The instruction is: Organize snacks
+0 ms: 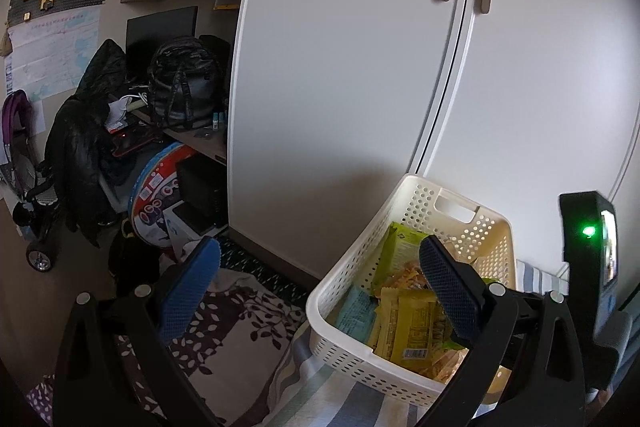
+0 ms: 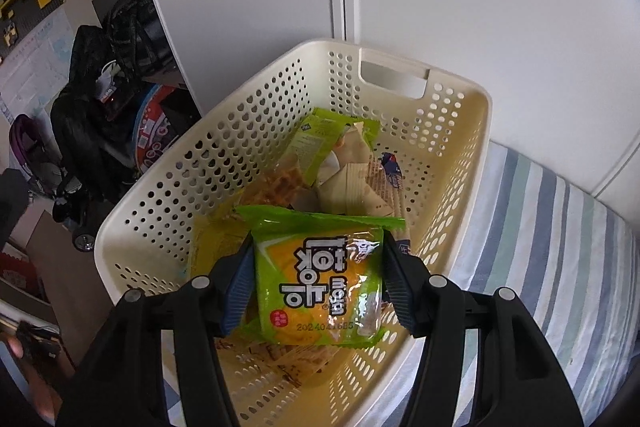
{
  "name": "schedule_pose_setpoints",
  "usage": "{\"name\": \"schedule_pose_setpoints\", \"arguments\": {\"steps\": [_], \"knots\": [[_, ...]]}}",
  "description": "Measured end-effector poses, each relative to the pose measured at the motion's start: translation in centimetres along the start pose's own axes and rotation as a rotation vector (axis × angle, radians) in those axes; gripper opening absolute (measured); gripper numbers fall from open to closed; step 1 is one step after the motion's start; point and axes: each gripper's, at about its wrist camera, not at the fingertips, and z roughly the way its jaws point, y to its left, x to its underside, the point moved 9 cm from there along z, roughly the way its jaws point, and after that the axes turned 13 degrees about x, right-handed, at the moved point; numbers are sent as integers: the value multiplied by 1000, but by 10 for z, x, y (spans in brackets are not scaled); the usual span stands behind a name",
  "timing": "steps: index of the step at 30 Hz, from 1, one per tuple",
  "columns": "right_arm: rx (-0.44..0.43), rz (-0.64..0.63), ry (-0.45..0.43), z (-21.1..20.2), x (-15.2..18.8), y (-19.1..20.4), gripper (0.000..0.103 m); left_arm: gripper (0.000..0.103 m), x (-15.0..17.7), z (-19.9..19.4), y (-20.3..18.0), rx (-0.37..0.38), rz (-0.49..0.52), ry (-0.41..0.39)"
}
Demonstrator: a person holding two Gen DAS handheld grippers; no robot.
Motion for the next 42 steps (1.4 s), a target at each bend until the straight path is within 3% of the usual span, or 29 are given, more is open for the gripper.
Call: {"name": "schedule_pose_setpoints", "arguments": {"steps": [3,14,16,22,27,34,38,42], "knots": [[8,0,-61,-15,-6,0,75,101,0,0,-1,2,0,1],[56,-21,-150,-54,-1,-7,82,101,1,0,-4,16,3,6],[66,-15,-153,-59,7,-13,93,101,0,0,-6,27,-1,5],[173,-29,-201,-81,32,-29,98,101,2,0,-10,22,14,2],[214,-11,-205,-96,57,-37,98,101,5,-6,-18,44,41,7],[286,-9,-273,-123,80,-51,98,101,24,-30,-26,78,137,59],[267,30,-317,-141,85,-55,98,101,34,-45,-40,83,272,90],[340,64,-362,-151,88,-65,98,101,40,-59,-51,69,388,101]]}}
